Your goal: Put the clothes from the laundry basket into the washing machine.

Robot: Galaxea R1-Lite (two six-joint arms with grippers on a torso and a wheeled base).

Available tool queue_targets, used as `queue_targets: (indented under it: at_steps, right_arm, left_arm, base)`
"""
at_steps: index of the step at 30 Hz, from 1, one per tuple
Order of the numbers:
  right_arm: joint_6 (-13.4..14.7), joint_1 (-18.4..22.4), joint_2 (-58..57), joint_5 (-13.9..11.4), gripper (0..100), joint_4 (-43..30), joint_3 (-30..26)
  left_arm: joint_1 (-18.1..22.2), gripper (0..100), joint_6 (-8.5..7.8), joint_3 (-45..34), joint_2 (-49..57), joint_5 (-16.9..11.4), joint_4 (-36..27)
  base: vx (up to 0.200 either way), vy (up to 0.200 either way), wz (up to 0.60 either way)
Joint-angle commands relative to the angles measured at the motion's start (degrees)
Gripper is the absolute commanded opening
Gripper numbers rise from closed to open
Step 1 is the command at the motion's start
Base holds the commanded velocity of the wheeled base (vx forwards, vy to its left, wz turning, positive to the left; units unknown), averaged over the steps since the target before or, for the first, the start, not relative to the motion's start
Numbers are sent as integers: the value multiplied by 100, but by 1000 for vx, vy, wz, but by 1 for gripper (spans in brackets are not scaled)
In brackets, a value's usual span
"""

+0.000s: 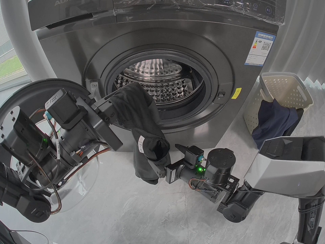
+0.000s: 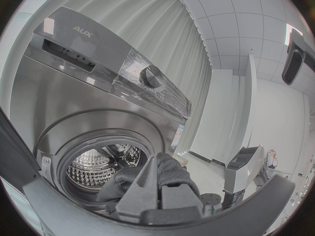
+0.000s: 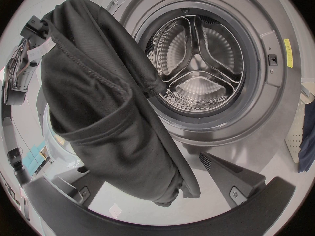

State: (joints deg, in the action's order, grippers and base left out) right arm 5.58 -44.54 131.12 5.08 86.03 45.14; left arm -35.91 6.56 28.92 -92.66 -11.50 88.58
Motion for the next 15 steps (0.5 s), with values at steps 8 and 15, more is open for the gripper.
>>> queue_targets:
  at_steps: [8, 15]
  right_arm:
    - [-13, 244, 546, -174, 100, 46, 953]
    - [-5, 280, 836, -289, 100, 63, 1146]
  left_arm:
    - [-74, 0, 21, -62, 134, -19, 2]
    - [-74, 0, 38, -35, 161, -28, 2]
  base:
    - [0, 0, 0]
    - [0, 0, 0]
